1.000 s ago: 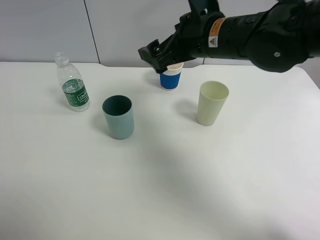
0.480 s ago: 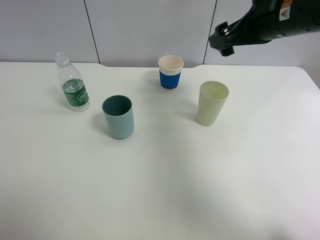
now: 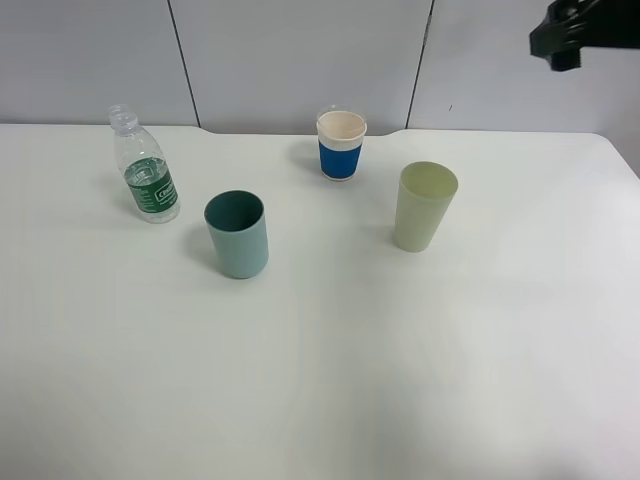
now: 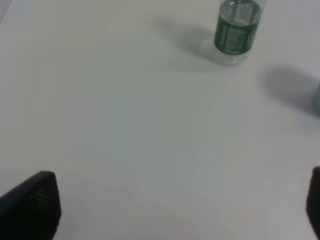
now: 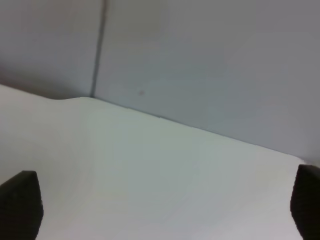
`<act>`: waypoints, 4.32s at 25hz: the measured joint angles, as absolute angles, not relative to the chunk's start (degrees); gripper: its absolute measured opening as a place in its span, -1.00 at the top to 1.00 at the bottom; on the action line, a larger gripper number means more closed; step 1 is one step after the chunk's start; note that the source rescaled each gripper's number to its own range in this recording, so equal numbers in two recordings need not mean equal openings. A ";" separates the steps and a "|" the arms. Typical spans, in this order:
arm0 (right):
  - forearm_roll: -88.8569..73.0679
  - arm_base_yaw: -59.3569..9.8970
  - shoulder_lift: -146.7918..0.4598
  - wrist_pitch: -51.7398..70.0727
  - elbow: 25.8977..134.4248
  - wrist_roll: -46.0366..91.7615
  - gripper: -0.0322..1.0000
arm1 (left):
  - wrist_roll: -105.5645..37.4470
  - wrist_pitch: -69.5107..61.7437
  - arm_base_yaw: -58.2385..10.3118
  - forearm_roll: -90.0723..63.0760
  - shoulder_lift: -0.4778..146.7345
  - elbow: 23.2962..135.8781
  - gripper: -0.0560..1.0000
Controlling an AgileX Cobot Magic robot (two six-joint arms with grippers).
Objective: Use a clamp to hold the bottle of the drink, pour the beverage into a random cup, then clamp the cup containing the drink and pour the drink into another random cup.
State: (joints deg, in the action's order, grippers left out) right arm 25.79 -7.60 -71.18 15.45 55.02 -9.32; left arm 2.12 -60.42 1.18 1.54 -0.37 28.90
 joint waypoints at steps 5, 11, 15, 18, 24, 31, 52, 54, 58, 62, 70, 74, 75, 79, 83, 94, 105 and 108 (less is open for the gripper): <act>23.75 -2.46 -66.48 19.07 55.02 -9.61 -0.99 | 2.12 -60.42 1.18 1.54 -0.37 28.90 -1.00; 22.80 1.79 -59.13 27.09 55.02 -9.73 -0.99 | 2.08 -60.42 1.18 1.54 -0.37 28.90 -1.00; 22.80 2.27 -53.68 33.21 55.02 -9.73 -0.99 | 2.08 -60.42 1.18 1.54 -0.37 28.90 -1.00; 22.65 2.33 -48.82 36.66 55.02 -9.73 -0.99 | 2.08 -60.42 1.18 1.54 -0.37 28.90 -1.00; 22.14 2.33 -38.53 41.51 55.02 -9.73 -0.99 | 2.06 -60.42 1.18 1.54 -0.37 28.90 -1.00; 19.61 2.33 -23.12 46.63 49.06 -9.45 -0.99 | 2.02 -60.47 1.18 1.54 -0.37 28.90 -1.00; -0.37 2.33 0.18 59.96 32.78 6.29 -0.99 | 2.02 -60.42 1.18 1.54 -0.37 28.90 -1.00; -2.61 2.33 0.18 59.96 30.74 7.84 -0.99 | 2.02 -60.42 1.18 1.54 -0.37 28.90 -1.00; -3.55 2.33 0.18 60.87 28.89 8.30 -0.99 | 2.02 -60.42 1.18 1.54 -0.37 28.90 -1.00; -3.55 2.33 0.18 60.87 28.81 7.75 -0.99 | 2.02 -60.42 1.18 1.54 -0.37 28.90 -1.00; -3.15 2.33 0.18 60.87 28.81 6.80 -0.99 | 2.02 -60.42 1.18 1.54 -0.37 28.90 -1.00; -3.15 2.33 0.18 60.87 28.81 6.80 -0.99 | 2.02 -60.42 1.18 1.54 -0.37 28.90 -1.00; -3.15 2.33 0.18 60.87 28.81 6.80 -0.99 | 2.02 -60.42 1.18 1.54 -0.37 28.90 -1.00; -3.15 2.33 0.18 60.87 28.81 6.80 -0.99 | 2.02 -60.42 1.18 1.54 -0.37 28.90 -1.00; -3.15 2.33 0.18 60.87 28.81 6.80 -0.99 | 2.02 -60.42 1.18 1.54 -0.37 28.90 -1.00; -3.15 2.33 0.18 60.87 28.81 6.80 -0.99 | 2.02 -60.42 1.18 1.54 -0.37 28.90 -1.00; -3.15 2.33 0.18 60.87 28.81 6.80 -0.99 | 2.02 -60.42 1.18 1.54 -0.37 28.90 -1.00; -3.15 2.33 0.18 60.87 28.81 6.80 -0.99 | 2.02 -60.42 1.18 1.54 -0.37 28.90 -1.00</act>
State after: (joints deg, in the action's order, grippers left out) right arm -3.15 2.33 0.18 60.87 28.81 6.80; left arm 2.02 -60.42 1.18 1.54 -0.37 28.90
